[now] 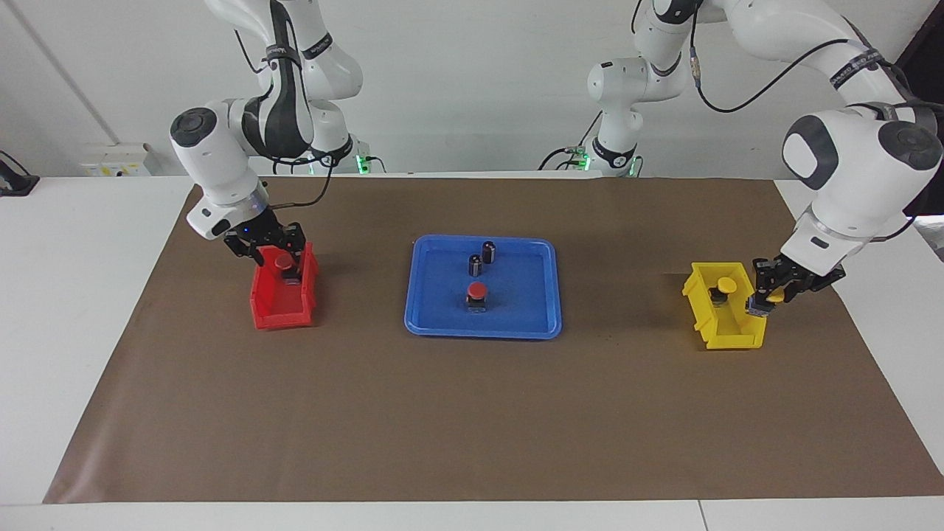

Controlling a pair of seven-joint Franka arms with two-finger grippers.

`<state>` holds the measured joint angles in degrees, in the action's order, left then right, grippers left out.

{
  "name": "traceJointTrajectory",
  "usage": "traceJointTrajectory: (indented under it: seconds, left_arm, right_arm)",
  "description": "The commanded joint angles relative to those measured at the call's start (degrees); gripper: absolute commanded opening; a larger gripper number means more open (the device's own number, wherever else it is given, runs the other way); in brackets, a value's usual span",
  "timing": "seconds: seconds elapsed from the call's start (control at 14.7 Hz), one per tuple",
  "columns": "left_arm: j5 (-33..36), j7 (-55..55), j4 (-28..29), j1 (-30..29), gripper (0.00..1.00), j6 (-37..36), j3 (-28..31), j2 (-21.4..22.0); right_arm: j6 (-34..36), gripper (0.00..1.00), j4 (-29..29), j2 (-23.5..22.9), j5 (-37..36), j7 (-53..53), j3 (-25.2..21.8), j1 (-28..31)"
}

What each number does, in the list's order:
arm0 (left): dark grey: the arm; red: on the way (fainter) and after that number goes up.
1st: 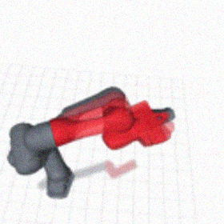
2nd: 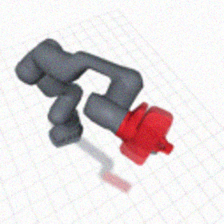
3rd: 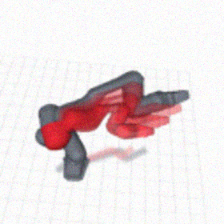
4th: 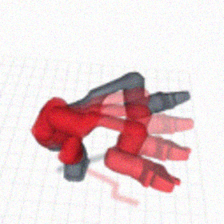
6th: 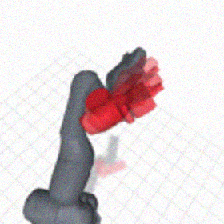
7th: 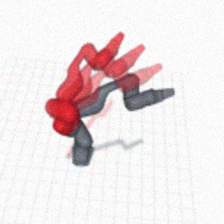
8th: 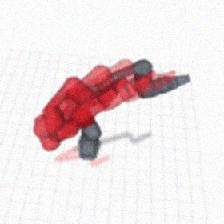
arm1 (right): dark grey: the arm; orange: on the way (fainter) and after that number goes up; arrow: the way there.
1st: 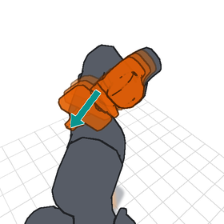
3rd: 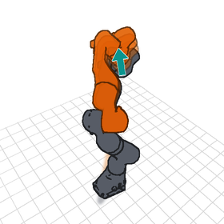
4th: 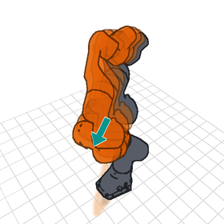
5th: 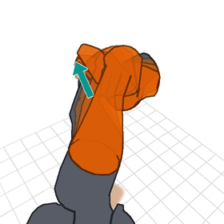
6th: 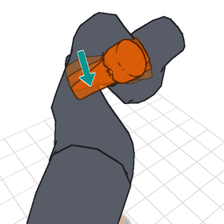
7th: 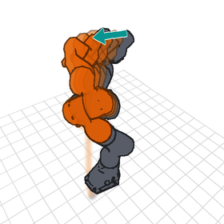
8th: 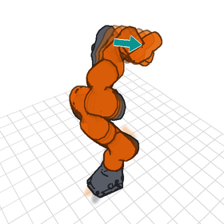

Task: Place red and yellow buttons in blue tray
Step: 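Grasp a yellow button with the left gripper while the right gripper returns, then place the yellow button in the blue tray and open the left gripper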

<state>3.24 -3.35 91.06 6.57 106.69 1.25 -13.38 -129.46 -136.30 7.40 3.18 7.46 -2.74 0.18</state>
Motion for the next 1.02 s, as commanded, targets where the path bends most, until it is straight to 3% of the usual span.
traceJointTrajectory:
  seconds: [0.0, 0.14, 0.41, 0.54, 0.89, 0.95]
  left_arm:
    - [-2.8, 14.2, 4.5, 11.5, 0.01, 3.7, 0.5, 0.8]
    - [-4.2, 22.1, 8.2, 18.7, 0.02, 8.7, 0.5, 1.6]
    - [-4.6, 29.5, 15.0, 27.1, 0.02, 15.4, 0.4, 1.0]
    - [-7.4, 29.7, 17.7, 29.1, 0.02, 19.2, 0.4, 0.9]
    - [-9.9, 31.2, 17.5, 31.7, 0.02, 24.1, 0.5, -2.7]
    - [-9.9, 31.3, 17.5, 31.8, 0.09, 24.1, 0.5, -2.7]
  right_arm:
    - [-1.4, 0.72, -1.3, 0.0, 0.9, 2.0, 0.6, 1.6]
    - [-2.6, 0.69, -2.2, 0.2, 0.9, 2.1, 0.6, 1.6]
    - [-5.4, 0.62, -4.5, 0.7, 0.9, 2.9, 0.6, 1.7]
    - [-5.8, 0.61, -4.9, 0.2, 0.9, 4.5, 0.6, 2.1]
    - [-6.2, 0.6, -5.8, 0.2, 0.9, 5.1, 0.7, 2.8]
    - [-6.2, 0.6, -6.1, 0.3, 0.9, 4.8, 0.7, 2.6]
